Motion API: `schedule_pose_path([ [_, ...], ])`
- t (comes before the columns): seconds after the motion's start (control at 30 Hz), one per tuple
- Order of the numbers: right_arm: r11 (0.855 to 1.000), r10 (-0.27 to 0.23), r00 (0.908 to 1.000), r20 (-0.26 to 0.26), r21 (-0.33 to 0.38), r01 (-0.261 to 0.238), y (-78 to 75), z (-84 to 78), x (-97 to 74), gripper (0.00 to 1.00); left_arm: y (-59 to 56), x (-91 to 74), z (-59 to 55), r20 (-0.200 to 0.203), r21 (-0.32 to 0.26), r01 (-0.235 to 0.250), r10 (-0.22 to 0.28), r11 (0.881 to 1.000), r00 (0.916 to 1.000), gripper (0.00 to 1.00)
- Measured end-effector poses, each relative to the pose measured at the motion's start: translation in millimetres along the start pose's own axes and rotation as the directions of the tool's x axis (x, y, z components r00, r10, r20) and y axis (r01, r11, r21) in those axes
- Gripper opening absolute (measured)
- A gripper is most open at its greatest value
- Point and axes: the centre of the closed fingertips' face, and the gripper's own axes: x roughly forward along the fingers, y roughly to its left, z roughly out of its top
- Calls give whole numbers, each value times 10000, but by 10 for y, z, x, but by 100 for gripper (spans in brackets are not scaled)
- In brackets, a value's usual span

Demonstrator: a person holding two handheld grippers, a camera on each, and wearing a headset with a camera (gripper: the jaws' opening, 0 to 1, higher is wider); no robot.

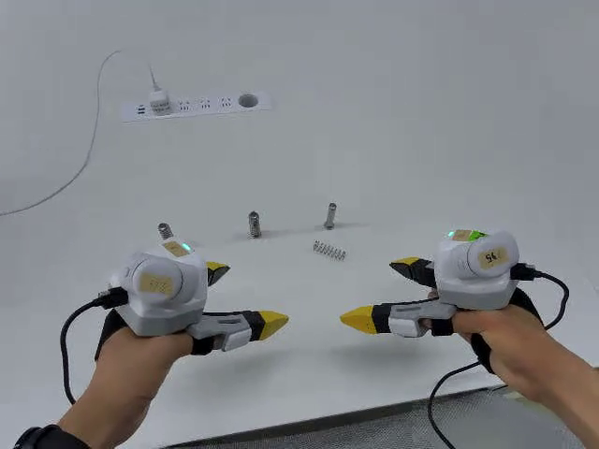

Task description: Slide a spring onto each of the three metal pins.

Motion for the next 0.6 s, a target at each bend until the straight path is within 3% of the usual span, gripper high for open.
schedule_pose_path([
  [0.6,9998,192,9998,-103,88,-191,-63,-103,-59,84,-167,300,165,-292,653,532,-514,9964,9983,74],
])
